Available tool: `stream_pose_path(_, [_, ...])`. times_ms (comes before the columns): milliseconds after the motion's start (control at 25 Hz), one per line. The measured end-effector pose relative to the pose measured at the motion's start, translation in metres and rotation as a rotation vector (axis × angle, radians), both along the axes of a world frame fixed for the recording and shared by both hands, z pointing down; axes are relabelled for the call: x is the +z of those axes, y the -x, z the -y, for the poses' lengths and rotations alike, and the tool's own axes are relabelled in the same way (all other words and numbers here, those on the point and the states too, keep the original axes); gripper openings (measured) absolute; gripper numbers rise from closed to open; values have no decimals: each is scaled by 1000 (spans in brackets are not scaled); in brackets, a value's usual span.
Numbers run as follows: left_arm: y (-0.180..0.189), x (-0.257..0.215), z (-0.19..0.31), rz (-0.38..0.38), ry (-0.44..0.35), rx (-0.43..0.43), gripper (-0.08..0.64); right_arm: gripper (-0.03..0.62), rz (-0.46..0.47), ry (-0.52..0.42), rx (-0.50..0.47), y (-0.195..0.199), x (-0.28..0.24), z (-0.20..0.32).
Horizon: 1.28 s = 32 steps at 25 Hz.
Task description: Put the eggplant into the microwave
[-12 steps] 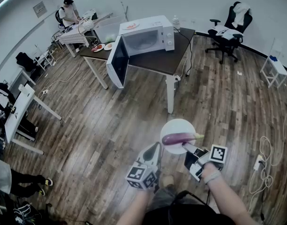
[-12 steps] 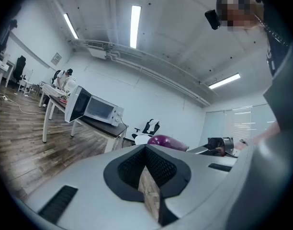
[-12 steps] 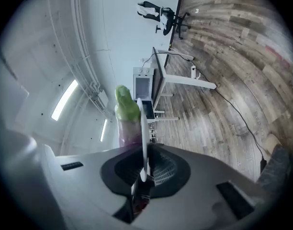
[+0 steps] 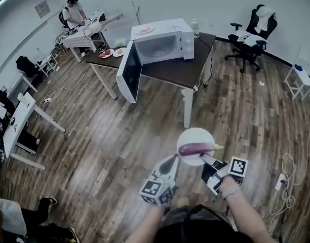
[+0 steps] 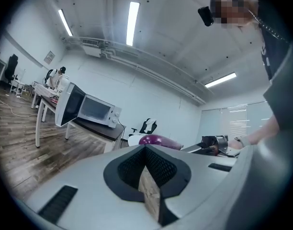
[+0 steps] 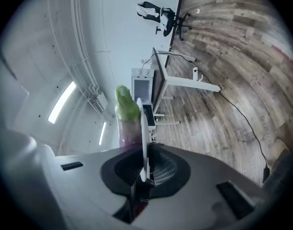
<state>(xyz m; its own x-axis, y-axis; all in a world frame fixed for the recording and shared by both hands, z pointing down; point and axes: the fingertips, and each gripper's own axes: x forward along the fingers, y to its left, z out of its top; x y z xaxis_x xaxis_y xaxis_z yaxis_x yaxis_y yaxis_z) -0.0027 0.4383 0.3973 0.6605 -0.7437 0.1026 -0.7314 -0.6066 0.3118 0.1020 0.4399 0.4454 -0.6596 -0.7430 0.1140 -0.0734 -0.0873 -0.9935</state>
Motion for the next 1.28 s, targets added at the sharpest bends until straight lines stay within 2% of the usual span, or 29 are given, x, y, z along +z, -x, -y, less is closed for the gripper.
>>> stream_pose_path(360, [0, 0, 34, -11, 5, -14, 2, 17, 7, 31, -7, 5, 10, 37])
stream_pose_path(640, [-6, 6, 64, -24, 11, -27, 1, 17, 11, 15, -31, 9, 12, 75])
stream_pose_path(1280, [-19, 4, 195, -18, -5, -42, 1, 17, 5, 18, -90, 3, 14, 205])
